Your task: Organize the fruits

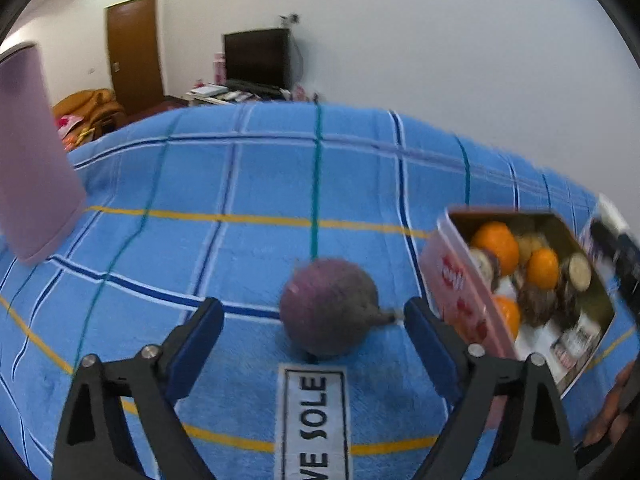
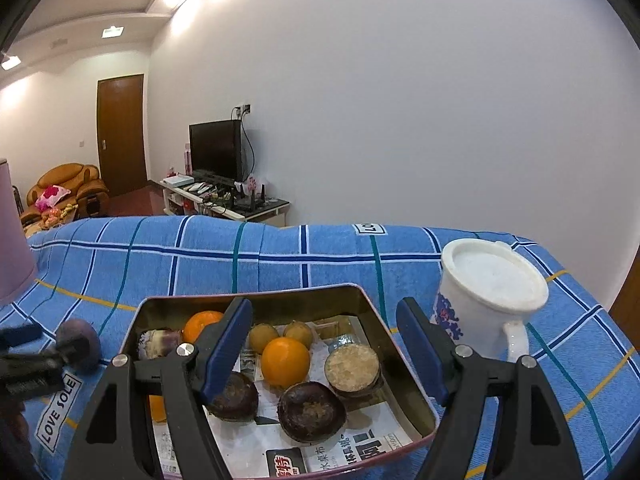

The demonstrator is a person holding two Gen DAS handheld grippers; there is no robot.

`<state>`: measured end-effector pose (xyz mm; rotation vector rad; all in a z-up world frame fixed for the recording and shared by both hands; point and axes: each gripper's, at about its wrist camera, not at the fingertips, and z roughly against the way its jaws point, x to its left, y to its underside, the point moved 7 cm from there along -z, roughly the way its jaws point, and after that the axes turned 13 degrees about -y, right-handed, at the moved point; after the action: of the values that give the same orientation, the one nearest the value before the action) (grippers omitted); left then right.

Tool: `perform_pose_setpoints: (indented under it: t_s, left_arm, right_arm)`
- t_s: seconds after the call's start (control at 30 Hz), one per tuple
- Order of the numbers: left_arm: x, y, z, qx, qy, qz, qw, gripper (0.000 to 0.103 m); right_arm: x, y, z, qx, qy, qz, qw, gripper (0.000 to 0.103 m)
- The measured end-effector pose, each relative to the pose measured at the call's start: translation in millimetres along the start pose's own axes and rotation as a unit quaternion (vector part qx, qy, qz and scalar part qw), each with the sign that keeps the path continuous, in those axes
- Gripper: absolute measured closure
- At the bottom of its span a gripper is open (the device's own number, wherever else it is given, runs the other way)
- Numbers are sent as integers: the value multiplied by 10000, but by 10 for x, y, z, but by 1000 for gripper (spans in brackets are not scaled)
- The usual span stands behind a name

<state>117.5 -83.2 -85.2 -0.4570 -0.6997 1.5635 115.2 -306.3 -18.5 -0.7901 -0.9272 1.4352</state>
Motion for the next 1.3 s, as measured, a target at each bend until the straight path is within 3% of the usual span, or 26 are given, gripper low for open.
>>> perform_pose_setpoints:
  t_s: [0.1, 0.23, 0.37, 0.57, 0.77, 0.9, 1.03, 1.3]
  left_arm:
    - [-67, 39, -75, 279, 247, -33, 9993, 26]
    - [27, 31, -97, 325, 303, 213, 9988, 48]
    - [29, 40, -57, 174, 326, 258, 9990, 48]
    - [-39, -164, 290, -744, 89, 137, 9971, 48]
    - [-377, -348, 678, -1444, 307, -159, 9889, 48]
    - [-663, -391, 722, -1472, 414, -426, 9873, 48]
    - [-953, -347, 610, -1255, 480, -554, 9894, 48]
    - [-1145, -283, 410, -987, 413, -717, 9917, 47]
  right_arm:
    - [-17, -9, 6, -20, -5, -58, 10000, 27]
    - [-26, -19, 16, -42, -16, -96, 9999, 27]
    - [-31, -21, 22, -36, -22, -131, 9999, 27]
    - [-42, -50, 58, -133, -10, -163, 9998, 27]
    - [-100, -101, 141, -306, 82, -259, 9992, 27]
    - [-185, -112, 173, -357, 230, -409, 9983, 27]
    - [-316, -122, 218, -442, 337, -645, 9964, 27]
    - [-419, -127, 222, -418, 343, -902, 9945, 27]
